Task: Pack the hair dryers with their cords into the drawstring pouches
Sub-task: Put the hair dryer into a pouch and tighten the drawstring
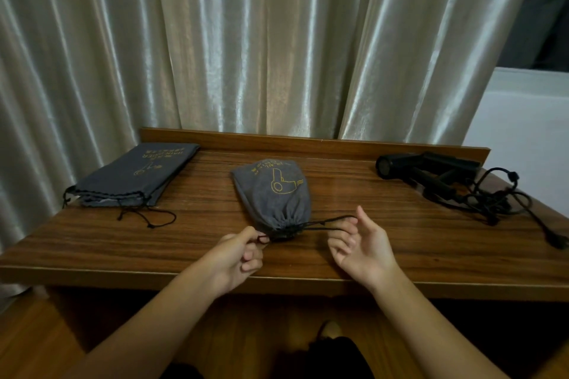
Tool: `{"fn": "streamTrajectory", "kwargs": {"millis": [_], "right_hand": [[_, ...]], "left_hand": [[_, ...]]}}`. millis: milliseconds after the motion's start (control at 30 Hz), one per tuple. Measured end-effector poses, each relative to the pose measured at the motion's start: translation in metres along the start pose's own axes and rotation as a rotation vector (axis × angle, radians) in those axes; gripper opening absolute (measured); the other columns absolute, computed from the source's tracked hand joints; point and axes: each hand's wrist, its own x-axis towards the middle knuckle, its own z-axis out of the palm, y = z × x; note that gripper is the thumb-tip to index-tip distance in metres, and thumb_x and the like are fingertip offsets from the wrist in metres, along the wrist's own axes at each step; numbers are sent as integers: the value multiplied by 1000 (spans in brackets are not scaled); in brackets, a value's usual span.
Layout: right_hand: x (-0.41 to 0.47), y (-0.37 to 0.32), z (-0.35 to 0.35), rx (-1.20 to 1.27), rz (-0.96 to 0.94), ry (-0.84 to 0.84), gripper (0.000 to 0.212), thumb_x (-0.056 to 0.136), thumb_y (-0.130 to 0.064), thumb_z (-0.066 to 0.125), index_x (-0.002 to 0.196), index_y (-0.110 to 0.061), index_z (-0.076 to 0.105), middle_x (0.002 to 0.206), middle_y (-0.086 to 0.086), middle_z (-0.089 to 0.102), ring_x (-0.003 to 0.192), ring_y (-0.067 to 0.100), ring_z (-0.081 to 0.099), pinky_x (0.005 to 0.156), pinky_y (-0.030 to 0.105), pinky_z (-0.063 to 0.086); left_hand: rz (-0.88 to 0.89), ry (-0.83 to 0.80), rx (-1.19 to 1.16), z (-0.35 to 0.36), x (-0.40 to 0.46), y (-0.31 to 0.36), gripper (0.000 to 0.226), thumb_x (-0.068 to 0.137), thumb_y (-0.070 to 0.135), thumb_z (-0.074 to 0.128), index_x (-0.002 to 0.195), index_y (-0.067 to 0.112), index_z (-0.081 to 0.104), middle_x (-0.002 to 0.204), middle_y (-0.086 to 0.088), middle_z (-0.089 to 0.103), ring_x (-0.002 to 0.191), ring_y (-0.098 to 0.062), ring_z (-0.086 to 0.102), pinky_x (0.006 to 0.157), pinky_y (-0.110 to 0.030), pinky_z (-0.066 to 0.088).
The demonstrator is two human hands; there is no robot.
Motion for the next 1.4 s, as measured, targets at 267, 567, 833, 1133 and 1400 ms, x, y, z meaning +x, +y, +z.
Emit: {"fn": "streamTrajectory", "kwargs": {"millis": [267,567,833,1133,1400], "right_hand": [[-4,-5,-3,-345,88,-48,34,94,-31,60,110,-3,72,53,-7,22,43,6,22,42,22,22],[-3,-7,15,-876,-255,253,29,104,-24,43,85,-11,60,64,-1,50,55,11,43,56,24,31],[4,-5,1,-954,-579,646,23,102,-27,48,89,-23,67,78,-1,75,49,4,61,48,21,45],[7,-31,-11,-326,-361,483,27,104,-21,40,81,-16,52,55,-5,41,38,7,31,34,20,23],[5,-43,-11,-715,-386,577,26,92,-40,64,91,-15,65,53,-8,49,45,7,43,44,20,38]], "left_hand": [[144,105,592,3,0,12,25,98,17,40,77,12,52,56,3,38,39,-6,27,34,-18,18],[242,-21,463,-11,3,18,34,93,45,58,77,15,55,56,7,34,43,-6,25,36,-17,22],[260,51,280,-16,3,9,23,97,27,56,89,6,60,56,3,40,42,-6,32,40,-19,30],[485,89,1009,-17,-3,16,31,91,41,64,69,19,67,53,7,53,51,-10,48,56,-25,38],[374,237,912,-34,0,25,39,94,46,55,65,20,61,52,10,53,49,-1,53,60,-25,40]]}}
